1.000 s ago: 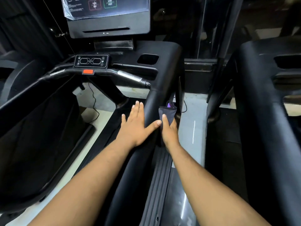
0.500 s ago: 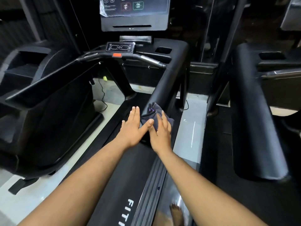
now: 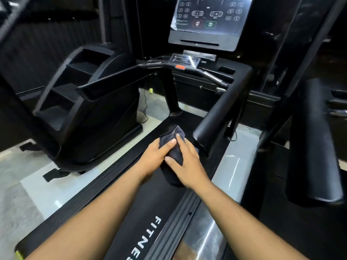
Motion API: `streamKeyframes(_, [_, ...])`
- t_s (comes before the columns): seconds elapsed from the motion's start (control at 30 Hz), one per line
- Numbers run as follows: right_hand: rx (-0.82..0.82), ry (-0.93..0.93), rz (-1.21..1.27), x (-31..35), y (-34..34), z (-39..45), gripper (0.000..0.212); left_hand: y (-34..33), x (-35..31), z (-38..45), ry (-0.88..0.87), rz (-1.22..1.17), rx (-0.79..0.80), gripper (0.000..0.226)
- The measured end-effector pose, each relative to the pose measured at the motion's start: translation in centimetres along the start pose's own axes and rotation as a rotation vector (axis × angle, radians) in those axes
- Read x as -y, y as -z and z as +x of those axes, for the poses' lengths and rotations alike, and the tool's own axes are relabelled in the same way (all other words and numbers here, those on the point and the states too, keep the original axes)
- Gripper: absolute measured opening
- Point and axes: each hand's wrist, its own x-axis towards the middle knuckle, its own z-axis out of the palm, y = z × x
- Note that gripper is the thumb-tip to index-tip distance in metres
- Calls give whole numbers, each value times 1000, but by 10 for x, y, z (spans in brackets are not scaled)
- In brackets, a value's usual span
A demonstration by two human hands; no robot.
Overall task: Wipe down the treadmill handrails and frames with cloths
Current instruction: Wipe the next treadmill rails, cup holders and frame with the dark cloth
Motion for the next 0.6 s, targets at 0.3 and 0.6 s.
streamKeyframes(0.3, [220,-80,324,0,-40,56,82,68,7,-33,59,-31,-219,35])
streamKeyframes(0.6, [213,-71,500,24,-71,98,35,106,-6,-34,39,201,-662,35])
